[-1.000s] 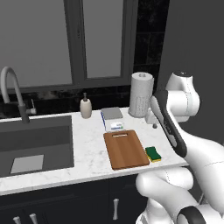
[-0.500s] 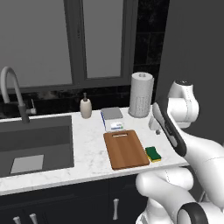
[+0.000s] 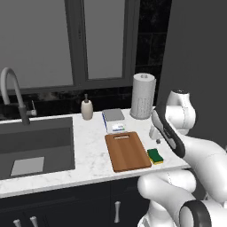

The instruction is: Pick up the sponge from the counter and clean the cutting board by briefly scrubbing or pressing down on the cutting board. Once finished, release the sponge.

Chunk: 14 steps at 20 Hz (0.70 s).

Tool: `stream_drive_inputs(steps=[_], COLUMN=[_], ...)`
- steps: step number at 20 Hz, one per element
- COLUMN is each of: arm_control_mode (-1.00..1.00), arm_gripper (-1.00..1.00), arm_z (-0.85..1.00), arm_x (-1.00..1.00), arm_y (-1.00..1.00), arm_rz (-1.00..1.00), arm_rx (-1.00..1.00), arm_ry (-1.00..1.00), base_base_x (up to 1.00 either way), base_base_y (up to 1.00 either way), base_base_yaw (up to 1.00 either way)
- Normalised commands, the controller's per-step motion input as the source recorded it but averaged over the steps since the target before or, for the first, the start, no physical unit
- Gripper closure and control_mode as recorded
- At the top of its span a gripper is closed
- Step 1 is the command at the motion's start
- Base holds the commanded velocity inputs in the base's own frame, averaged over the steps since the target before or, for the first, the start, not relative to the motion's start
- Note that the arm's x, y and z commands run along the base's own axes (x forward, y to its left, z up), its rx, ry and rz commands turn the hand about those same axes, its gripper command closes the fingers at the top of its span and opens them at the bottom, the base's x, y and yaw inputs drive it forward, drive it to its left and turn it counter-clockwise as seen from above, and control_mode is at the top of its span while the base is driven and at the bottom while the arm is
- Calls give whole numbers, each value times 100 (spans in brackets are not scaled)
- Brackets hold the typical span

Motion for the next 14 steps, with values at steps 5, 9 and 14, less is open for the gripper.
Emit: stream_drive_inputs(steps=[5,9,14], arm_control_mode=[-100,-100,-100], arm_gripper=[-100,-100,-100], arm_z=[-41,-48,-49], arm_x=[2,11,16], arm_y=[0,0,0], arm_rz=[15,14,10], arm_rx=[0,0,0], arm_ry=[3,4,1], base_base_x=[0,0,0], base_base_y=[0,0,0], base_base_yaw=[0,0,0])
